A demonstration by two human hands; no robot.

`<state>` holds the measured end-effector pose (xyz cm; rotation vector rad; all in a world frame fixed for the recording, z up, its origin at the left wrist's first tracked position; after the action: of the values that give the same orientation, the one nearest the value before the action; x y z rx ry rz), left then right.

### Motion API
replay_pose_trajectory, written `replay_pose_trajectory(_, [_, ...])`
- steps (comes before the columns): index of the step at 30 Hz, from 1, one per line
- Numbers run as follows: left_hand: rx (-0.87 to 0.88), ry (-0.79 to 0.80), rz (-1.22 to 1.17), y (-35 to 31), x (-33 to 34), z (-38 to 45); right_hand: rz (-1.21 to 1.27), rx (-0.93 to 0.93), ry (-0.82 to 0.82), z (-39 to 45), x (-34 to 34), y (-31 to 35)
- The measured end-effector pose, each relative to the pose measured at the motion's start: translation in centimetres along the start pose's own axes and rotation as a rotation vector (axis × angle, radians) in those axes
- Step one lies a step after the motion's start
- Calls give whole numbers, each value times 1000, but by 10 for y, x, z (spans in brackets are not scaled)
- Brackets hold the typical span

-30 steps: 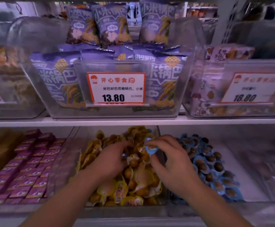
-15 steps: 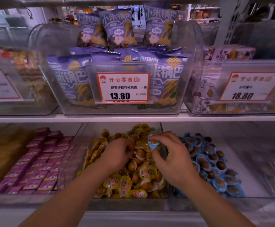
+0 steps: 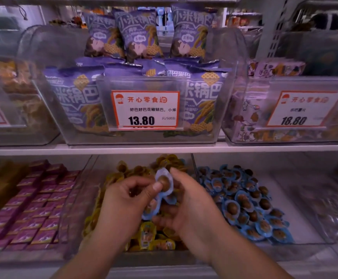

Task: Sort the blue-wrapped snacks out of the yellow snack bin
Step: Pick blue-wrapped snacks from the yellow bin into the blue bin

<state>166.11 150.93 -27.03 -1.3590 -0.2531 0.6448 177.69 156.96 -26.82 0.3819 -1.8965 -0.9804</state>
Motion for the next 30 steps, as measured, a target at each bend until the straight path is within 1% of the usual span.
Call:
replay_pose_trajectory(2, [203, -35, 291, -6, 0, -4, 103, 98, 8, 2, 1, -6])
replay_pose_trajectory(4, [389, -16, 459, -10, 4, -9, 168, 144, 42, 6, 4, -12])
replay_pose_trajectory(6, [503, -35, 603, -13, 7, -11, 217, 97, 46, 9, 6, -10])
replay_pose_trajectory(7, [521, -66, 676, -15, 8, -10, 237, 43, 34, 10, 5, -7])
replay_pose_trajectory(8, [506, -95, 710, -16, 7, -8, 241, -21, 16, 12, 4, -3])
replay_pose_trajectory(9, [472, -93, 682, -16, 7, -6, 221, -89, -7, 12, 1, 1])
replay_pose_trajectory(10, [438, -44, 588, -17, 8, -4, 180, -159, -32, 12, -3, 7])
replay_pose_trajectory(12, [401, 106, 340, -15, 13, -4, 32, -289, -91, 10, -16, 20])
replay_pose_trajectory(13, [376, 146, 266, -12, 15, -4, -58, -352, -125, 7, -25, 30])
replay_pose_trajectory(14, [338, 156, 242, -8, 15, -4, -147, -413, -164, 4, -35, 41])
replay_pose_trajectory(16, [266, 145, 300, 2, 12, -1, -342, -501, -299, -2, -64, 62])
replay_pose_trajectory(17, [245, 163, 378, 8, 10, 1, -470, -512, -389, -6, -80, 72])
replay_pose_trajectory(18, [233, 209, 490, 13, 9, 3, -634, -488, -480, -8, -96, 80])
replay_pose_trajectory(19, [223, 282, 615, 18, 9, 4, -838, -421, -547, -8, -110, 85])
replay_pose_trajectory(20, [213, 362, 731, 23, 9, 5, -1065, -327, -579, -7, -122, 86])
replay_pose_trajectory(21, [191, 434, 818, 28, 9, 4, -1258, -241, -585, -5, -131, 83])
replay_pose_trajectory(22, [159, 486, 876, 32, 8, 4, -1365, -201, -596, -3, -135, 79])
replay_pose_trajectory(23, [128, 522, 911, 34, 8, 3, -1391, -224, -604, -2, -133, 76])
replay_pose_trajectory(24, [102, 545, 930, 37, 8, 2, -1356, -300, -580, 0, -125, 72])
replay_pose_trajectory(26, [65, 570, 946, 39, 8, 2, -1212, -432, -416, 6, -101, 58])
replay_pose_trajectory(27, [52, 580, 953, 38, 8, 2, -1193, -450, -344, 10, -90, 49])
replay_pose_trajectory(28, [41, 594, 958, 38, 9, 2, -1234, -460, -320, 13, -82, 41])
replay_pose_trajectory(30, [1, 636, 962, 40, 13, 1, -1339, -495, -346, 17, -75, 32])
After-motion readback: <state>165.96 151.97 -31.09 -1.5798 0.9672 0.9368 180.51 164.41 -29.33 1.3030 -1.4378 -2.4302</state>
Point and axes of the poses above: each hand's wrist, its own z-axis towards the middle knuckle, its own x-axis out of the palm, y = z × x, the point moved 4 cm from there along z, towards the middle knuckle, and after that the axes turned 8 degrees about y, right-handed, at the moved point
